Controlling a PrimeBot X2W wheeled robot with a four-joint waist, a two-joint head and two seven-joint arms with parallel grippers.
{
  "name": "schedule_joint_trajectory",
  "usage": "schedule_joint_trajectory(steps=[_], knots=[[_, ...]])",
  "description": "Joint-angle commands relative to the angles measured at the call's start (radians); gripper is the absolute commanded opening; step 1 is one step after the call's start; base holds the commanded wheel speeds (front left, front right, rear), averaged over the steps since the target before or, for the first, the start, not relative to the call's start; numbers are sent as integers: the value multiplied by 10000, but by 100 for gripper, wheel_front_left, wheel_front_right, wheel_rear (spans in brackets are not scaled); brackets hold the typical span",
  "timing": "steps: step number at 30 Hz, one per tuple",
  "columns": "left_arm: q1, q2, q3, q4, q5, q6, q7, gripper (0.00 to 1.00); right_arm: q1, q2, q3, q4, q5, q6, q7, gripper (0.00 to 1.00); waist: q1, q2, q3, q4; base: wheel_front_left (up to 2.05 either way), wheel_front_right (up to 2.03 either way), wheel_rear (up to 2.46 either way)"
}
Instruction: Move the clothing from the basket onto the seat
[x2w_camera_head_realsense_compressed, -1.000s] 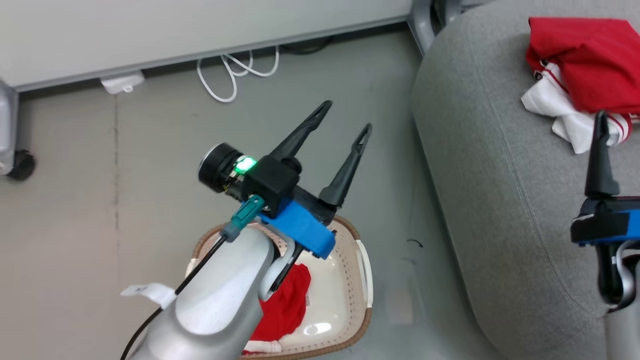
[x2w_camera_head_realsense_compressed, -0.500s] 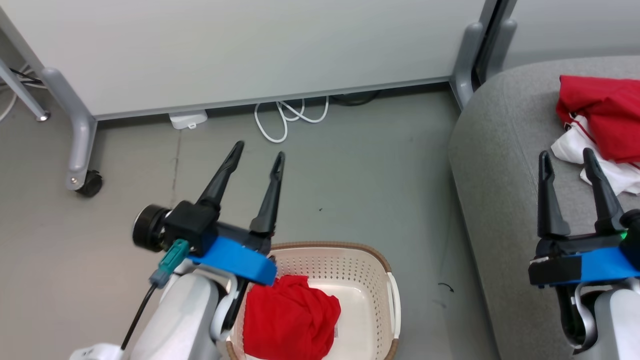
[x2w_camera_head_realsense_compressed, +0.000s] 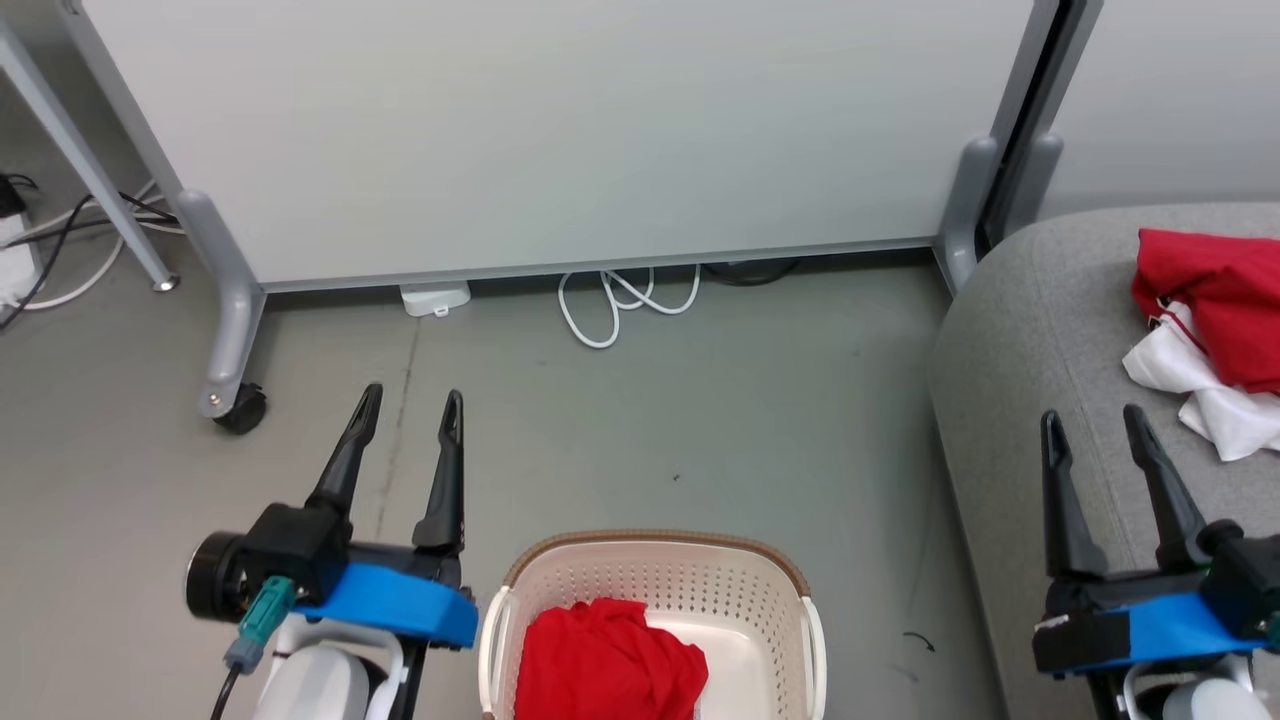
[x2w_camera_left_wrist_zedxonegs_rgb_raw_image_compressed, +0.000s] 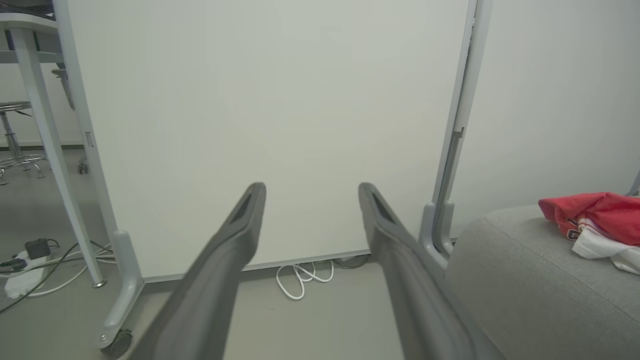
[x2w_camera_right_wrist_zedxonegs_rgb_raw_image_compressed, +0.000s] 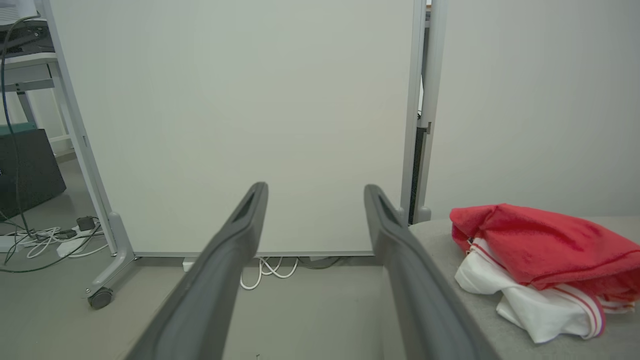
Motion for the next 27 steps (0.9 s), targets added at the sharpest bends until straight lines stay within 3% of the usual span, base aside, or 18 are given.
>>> schedule_joint_trajectory(steps=[1, 27], knots=[[283, -42, 201, -82, 101, -39, -31, 100, 330, 80, 1, -45, 68, 5, -6, 100, 2, -1, -163, 88, 0, 0, 0], [1002, -454, 1061, -239, 565, -401, -31, 100, 1058, 320, 59, -120, 245, 5, -6, 100, 2, -1, -315, 311, 0, 0, 0]])
